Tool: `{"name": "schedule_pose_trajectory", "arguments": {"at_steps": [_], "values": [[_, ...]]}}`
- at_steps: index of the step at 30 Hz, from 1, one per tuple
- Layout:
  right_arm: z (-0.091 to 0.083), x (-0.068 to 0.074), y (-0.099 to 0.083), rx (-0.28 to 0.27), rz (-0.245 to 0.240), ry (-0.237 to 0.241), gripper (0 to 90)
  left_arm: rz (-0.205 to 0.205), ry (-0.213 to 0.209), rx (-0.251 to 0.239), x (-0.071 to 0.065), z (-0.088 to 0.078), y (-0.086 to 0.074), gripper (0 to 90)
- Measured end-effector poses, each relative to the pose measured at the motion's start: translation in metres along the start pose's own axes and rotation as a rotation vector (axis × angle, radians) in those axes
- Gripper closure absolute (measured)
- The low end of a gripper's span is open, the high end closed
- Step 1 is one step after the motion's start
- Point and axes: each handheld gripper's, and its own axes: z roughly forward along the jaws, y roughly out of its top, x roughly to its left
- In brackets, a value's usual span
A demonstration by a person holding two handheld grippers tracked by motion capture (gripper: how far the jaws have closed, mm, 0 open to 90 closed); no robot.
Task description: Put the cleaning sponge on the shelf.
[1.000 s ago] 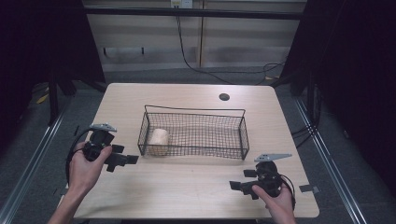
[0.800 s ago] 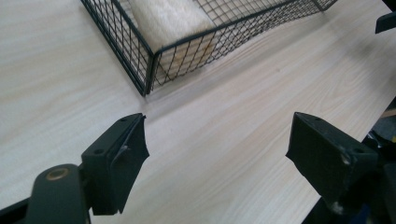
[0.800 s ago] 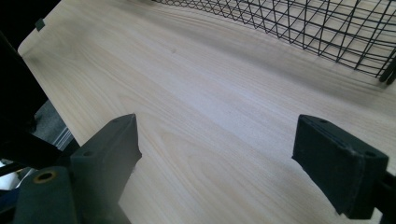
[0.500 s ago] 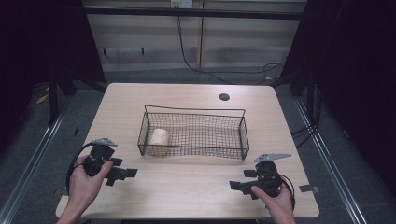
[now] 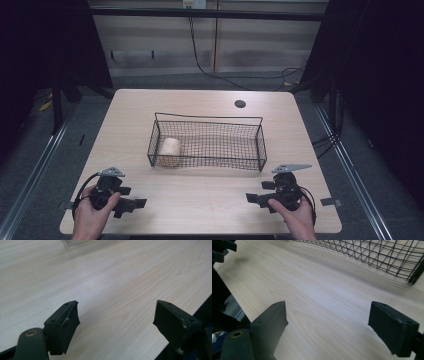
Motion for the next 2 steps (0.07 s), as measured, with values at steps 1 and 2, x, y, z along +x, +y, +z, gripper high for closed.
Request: {"name": "schedule_pose_trajectory", "arguments": {"at_steps": [1,2], "values": [[0.0006,-0.0004,0.0,0.004,0.002,-0.008,15.1,-0.007,-0.007,-0.014,0.0007,0.0013,-0.004,19.7],[0.0013,-0.001,0.0,0.004,-0.001,-0.017,15.5,-0.007,-0.007,-0.014,0.0007,0.0013,-0.004,19.7]]}}
